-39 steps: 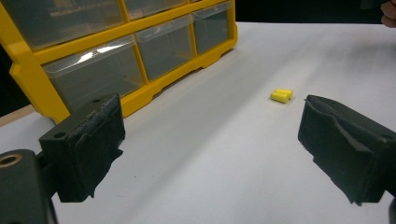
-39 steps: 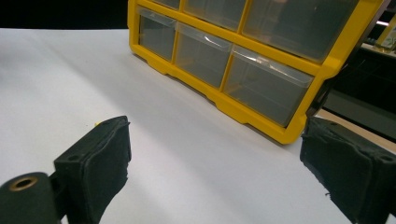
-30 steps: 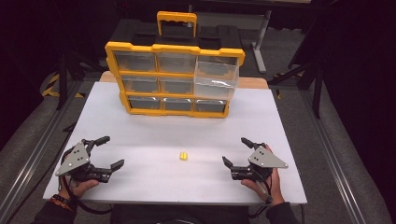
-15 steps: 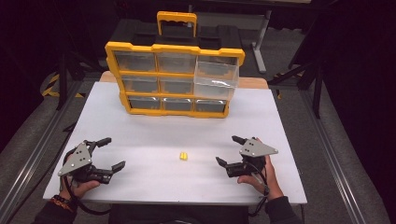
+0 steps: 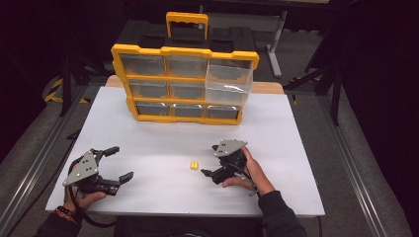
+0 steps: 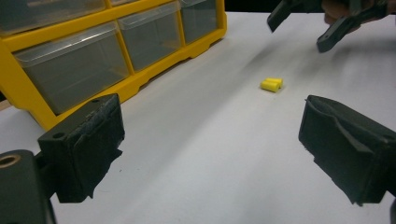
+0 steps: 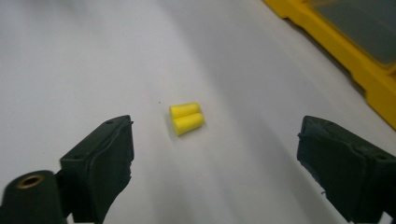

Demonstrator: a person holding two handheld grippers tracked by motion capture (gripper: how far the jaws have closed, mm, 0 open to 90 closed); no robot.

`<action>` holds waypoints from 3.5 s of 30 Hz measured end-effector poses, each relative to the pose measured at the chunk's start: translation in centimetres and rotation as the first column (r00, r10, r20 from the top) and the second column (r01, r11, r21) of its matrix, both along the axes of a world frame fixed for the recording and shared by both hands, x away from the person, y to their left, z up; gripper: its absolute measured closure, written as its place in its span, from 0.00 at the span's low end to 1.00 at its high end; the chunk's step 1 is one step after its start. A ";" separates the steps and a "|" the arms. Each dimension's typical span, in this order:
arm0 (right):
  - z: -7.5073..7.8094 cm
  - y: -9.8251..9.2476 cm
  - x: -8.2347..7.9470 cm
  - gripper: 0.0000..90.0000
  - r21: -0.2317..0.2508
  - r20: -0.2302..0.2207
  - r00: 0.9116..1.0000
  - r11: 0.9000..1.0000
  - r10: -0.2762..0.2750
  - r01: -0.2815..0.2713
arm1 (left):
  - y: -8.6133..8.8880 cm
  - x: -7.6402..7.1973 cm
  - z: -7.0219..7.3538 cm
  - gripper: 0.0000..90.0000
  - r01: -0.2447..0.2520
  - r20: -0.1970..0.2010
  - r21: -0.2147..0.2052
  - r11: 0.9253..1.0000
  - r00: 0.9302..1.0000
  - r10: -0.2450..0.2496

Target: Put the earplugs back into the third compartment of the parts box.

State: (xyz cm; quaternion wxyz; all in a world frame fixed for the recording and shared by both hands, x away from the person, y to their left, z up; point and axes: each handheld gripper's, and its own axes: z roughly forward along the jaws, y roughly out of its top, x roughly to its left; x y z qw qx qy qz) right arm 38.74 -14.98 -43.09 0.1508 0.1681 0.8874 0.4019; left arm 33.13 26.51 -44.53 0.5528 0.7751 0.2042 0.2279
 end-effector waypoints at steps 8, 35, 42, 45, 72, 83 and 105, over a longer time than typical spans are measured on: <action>-2.3 2.4 2.3 0.29 -0.066 -0.078 0.995 0.996 0.055 -0.060 | 0.0 0.1 -0.1 0.09 0.009 -0.009 -0.003 1.000 1.000 -0.009; -2.4 2.9 2.8 0.77 -0.033 -0.122 0.979 0.985 0.164 -0.169 | -0.2 0.4 -0.3 0.09 0.019 -0.020 0.000 1.000 1.000 -0.019; -1.5 2.2 2.3 0.78 0.007 -0.084 0.984 0.987 0.160 -0.160 | -0.1 0.3 -0.2 0.09 0.017 -0.013 -0.001 1.000 1.000 -0.017; -1.0 1.9 2.0 0.78 0.017 -0.064 0.986 0.988 0.154 -0.153 | -0.1 0.3 -0.1 0.09 0.016 -0.012 -0.004 1.000 1.000 -0.016; 4.7 -1.7 -1.2 0.79 0.132 0.148 0.988 0.989 0.053 -0.073 | 0.1 0.3 -0.1 0.09 0.018 -0.006 -0.002 1.000 1.000 -0.018; 6.2 -3.9 -1.9 0.79 0.185 0.191 0.982 0.982 -0.012 -0.024 | 0.0 0.3 -0.1 0.09 0.017 -0.009 -0.003 1.000 1.000 -0.017; 9.3 -5.7 -2.8 0.79 0.276 0.270 0.958 0.961 -0.096 0.019 | 0.1 0.4 -0.2 0.09 0.014 -0.018 -0.001 1.000 1.000 -0.014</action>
